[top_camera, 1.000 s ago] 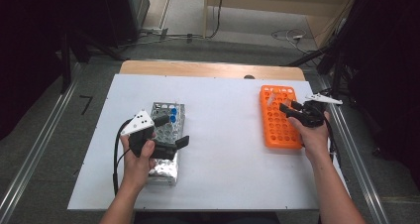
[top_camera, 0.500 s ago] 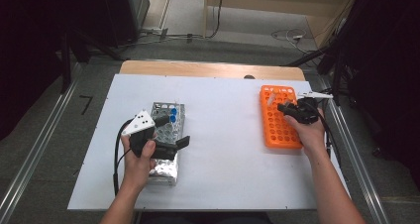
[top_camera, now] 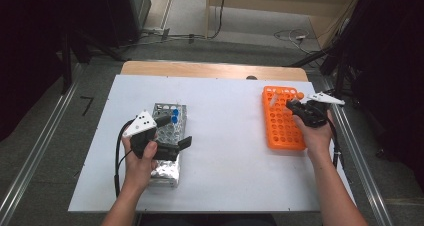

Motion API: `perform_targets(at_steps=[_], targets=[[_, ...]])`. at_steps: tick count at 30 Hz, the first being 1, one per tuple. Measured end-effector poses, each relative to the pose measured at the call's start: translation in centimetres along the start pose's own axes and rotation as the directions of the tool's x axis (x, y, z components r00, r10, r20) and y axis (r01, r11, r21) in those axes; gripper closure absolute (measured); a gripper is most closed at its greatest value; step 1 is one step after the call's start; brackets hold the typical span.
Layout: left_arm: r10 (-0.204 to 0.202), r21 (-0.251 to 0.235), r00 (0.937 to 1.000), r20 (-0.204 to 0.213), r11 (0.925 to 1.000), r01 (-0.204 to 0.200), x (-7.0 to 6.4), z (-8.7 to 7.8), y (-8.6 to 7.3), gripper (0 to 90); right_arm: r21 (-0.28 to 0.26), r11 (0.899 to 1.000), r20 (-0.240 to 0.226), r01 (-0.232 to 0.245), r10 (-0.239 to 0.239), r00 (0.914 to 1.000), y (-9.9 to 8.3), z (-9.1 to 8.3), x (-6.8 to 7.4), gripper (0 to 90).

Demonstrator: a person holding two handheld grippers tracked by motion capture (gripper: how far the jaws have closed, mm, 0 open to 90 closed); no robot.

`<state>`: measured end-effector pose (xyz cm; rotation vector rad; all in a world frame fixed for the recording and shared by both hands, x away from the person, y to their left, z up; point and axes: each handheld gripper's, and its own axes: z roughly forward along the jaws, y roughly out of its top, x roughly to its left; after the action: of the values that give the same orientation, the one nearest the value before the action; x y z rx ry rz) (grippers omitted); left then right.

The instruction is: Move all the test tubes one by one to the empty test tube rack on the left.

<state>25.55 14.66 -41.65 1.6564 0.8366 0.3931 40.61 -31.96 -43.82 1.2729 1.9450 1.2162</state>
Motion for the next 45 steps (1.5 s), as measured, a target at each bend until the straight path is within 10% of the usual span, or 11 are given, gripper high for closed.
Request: perform_targets(at_steps=[7,20,45], targets=[[0.021,0.002,0.9995,0.024,0.9998,-0.021,-0.6,0.7,0.4,0.0,-0.045,0.998,-0.122,0.033,-0.039,0.9917,0.8,-2.5,1.9,72.3],[0.069,0.008,0.9949,0.074,0.9975,-0.07,-1.5,2.1,1.3,0.0,-0.005,0.997,-0.318,0.071,-0.069,0.9456,-0.6,-4.5,6.5,72.2],[0.081,0.042,0.9755,0.205,0.995,-0.091,-3.9,4.0,1.1,6.6,0.019,0.971,-0.564,0.239,-0.187,0.8041,-1.7,-4.7,16.0,72.2]])
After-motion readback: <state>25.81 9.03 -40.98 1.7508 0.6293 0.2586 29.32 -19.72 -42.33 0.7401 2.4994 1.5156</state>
